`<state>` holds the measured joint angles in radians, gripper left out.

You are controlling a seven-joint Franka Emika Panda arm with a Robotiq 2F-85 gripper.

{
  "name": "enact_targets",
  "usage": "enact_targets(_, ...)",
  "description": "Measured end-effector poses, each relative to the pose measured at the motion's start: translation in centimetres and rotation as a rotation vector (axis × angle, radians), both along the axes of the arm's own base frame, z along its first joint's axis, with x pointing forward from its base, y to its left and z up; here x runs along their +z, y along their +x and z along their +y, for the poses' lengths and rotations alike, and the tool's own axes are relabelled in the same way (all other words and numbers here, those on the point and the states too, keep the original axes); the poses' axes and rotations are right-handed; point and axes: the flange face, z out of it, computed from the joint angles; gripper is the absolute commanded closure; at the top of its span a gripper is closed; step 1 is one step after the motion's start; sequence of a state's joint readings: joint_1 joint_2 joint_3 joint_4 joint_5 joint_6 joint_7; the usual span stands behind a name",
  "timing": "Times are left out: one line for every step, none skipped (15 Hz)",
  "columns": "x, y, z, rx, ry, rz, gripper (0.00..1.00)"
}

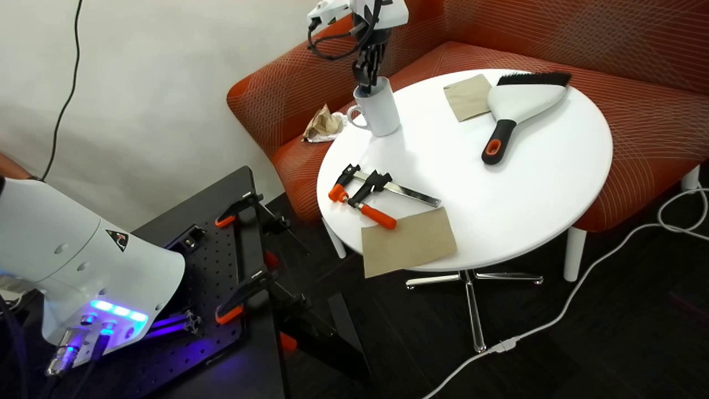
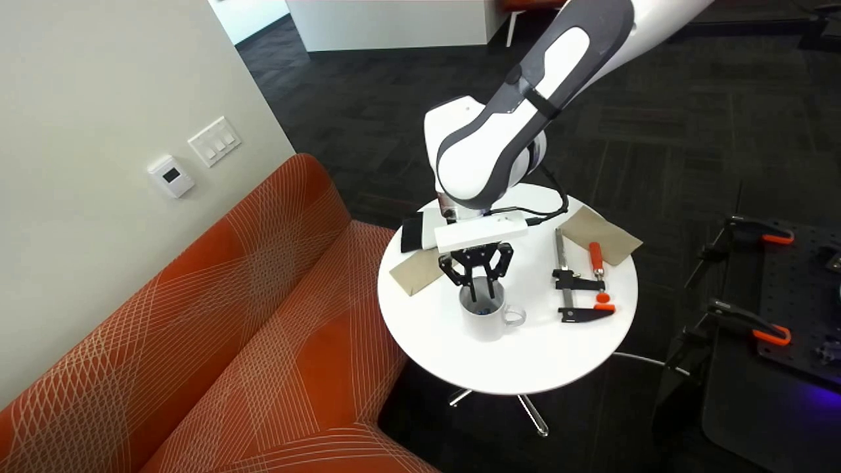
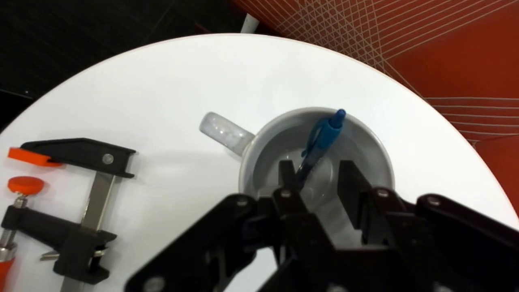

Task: Pick up the pen from the mug cup and put it on the table.

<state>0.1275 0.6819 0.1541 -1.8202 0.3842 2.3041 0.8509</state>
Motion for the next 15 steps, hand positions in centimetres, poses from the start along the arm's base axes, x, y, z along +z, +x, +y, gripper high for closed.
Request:
enact_targets(-0.2, 0.1, 0.0, 0.0, 0.001, 0.003, 0.67)
enact_targets(-0.5, 0.1, 0.0, 0.0, 0.001, 0.006, 0.67)
enact_targets(-0.7, 0.2, 0.1, 0.0, 0.002, 0.009, 0.67)
enact_targets(-0.9, 0.2, 0.1, 0.0, 0.002, 0.012, 0.67)
enact_targets(-1.1, 0.3, 0.1, 0.0, 0.003, 0.014, 0.67)
enact_targets(-1.3, 0.3, 0.1, 0.001, 0.003, 0.017, 0.67)
enact_targets(-1.4, 0.3, 0.2, 0.001, 0.004, 0.02, 0.67)
enact_targets(-1.6, 0.3, 0.2, 0.002, 0.004, 0.023, 0.67)
enact_targets(-1.8, 0.4, 0.3, 0.003, 0.005, 0.026, 0.66)
enact_targets(-2.0, 0.4, 0.4, 0.004, 0.005, 0.029, 0.66)
enact_targets(-2.1, 0.4, 0.4, 0.005, 0.006, 0.032, 0.67)
enact_targets(-2.3, 0.4, 0.5, 0.007, 0.006, 0.036, 0.67)
enact_targets(-2.5, 0.4, 0.6, 0.008, 0.007, 0.041, 0.67)
enact_targets(-2.6, 0.4, 0.6, 0.01, 0.008, 0.046, 0.67)
enact_targets(-2.7, 0.4, 0.7, 0.012, 0.008, 0.051, 0.67)
